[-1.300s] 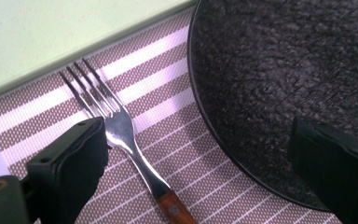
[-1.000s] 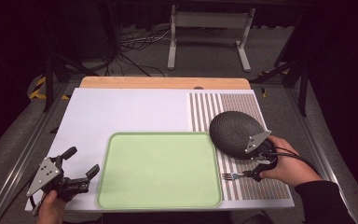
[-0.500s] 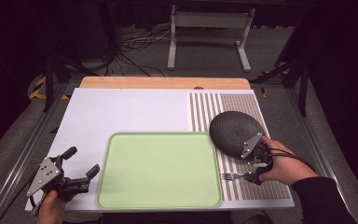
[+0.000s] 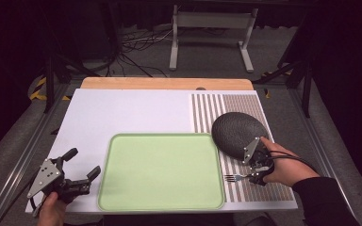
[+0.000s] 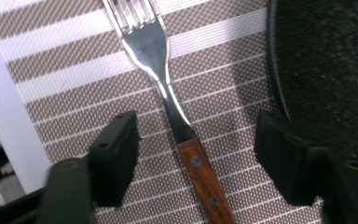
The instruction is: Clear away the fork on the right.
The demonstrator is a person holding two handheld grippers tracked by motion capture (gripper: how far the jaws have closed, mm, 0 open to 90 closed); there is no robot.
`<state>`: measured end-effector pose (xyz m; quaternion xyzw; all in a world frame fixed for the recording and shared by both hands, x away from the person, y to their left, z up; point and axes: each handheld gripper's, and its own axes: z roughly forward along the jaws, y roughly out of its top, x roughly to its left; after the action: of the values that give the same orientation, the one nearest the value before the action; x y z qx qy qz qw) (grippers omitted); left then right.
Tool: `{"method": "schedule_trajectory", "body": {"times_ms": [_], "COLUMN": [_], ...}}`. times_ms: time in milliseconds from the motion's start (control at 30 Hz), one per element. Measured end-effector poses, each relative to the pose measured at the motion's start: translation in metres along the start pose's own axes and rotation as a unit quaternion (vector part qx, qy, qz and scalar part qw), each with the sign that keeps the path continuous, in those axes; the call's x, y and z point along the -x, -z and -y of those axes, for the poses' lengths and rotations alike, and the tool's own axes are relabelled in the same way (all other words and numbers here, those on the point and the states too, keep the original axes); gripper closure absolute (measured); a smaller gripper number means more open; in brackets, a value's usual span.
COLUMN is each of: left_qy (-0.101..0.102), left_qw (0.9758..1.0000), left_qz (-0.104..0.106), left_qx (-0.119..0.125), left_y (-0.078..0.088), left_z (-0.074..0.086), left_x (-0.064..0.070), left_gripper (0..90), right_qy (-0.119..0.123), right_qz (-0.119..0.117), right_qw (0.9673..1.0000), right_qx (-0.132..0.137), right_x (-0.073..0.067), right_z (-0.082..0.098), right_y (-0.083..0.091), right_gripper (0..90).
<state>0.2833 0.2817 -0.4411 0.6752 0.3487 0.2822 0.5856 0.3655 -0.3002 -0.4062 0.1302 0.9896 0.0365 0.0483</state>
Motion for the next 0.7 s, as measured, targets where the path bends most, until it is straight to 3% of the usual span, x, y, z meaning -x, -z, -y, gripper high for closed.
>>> {"method": "schedule_trajectory", "body": {"times_ms": [200, 467, 700], "left_qy": [0.000, 0.000, 0.001], "left_qw": [1.0000, 1.0000, 1.0000], "left_qz": [0.001, 0.001, 0.001], "left_qx": [-0.001, -0.001, 0.000], "left_y": [-0.0003, -0.0004, -0.0002], "left_z": [0.0001, 0.0002, 0.0002], "left_x": [0.0002, 0.0000, 0.0000], "left_gripper": [0.1, 0.1, 0.1], "right_qy": [0.025, 0.068, 0.088], "right_qz": [-0.003, -0.005, -0.006], "right_qw": [0.9992, 0.9952, 0.9929], "right_qx": [-0.031, -0.071, -0.079], "right_x": [-0.0023, -0.0006, -0.0007], "right_z": [-0.0018, -0.0040, -0.0073], "right_y": [-0.0013, -0.0037, -0.0070], "right_gripper": [48.0, 65.2, 72.6]}}
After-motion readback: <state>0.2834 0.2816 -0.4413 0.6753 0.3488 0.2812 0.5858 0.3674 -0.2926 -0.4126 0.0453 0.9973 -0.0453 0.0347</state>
